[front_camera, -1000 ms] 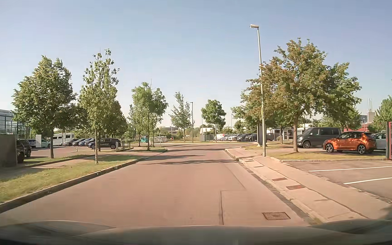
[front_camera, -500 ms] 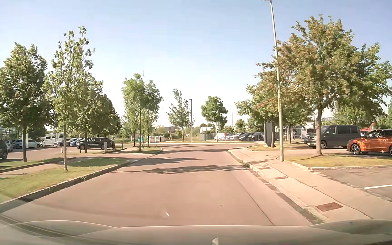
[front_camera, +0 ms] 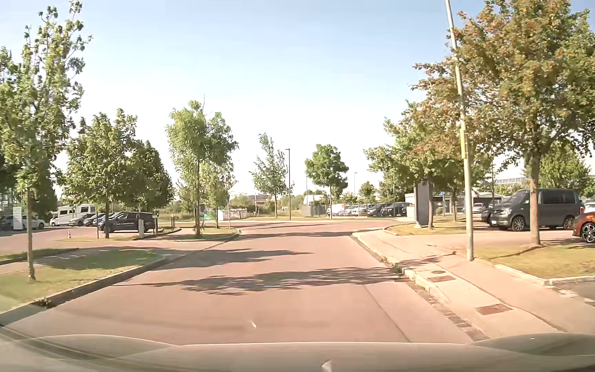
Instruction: Follow the waypoints while adhering to traffic rules and regulations
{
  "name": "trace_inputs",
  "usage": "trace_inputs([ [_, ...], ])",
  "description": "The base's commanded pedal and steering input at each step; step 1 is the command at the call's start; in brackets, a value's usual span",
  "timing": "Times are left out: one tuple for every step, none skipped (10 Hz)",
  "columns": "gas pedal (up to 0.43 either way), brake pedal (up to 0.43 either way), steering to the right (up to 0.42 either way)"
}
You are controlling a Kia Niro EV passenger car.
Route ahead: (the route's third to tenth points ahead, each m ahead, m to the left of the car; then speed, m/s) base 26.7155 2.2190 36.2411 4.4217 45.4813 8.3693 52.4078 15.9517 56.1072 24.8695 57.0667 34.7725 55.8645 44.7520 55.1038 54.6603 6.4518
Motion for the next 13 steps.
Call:
trace_inputs([
  [0.0,0.14,-0.002],
  [0.0,0.146,0.0],
  [0.0,0.146,0.0],
  [0.0,0.152,0.0],
  [0.0,0.146,0.0],
  [0.0,0.122,0.0],
  [0.0,0.098,0.0],
  [0.0,0.091,-0.001],
  [0.0,0.11,-0.001],
  [0.0,0.116,-0.002],
  [0.0,0.116,-0.001],
  [0.0,0.122,-0.003],
  [0.0,0.122,-0.003],
])
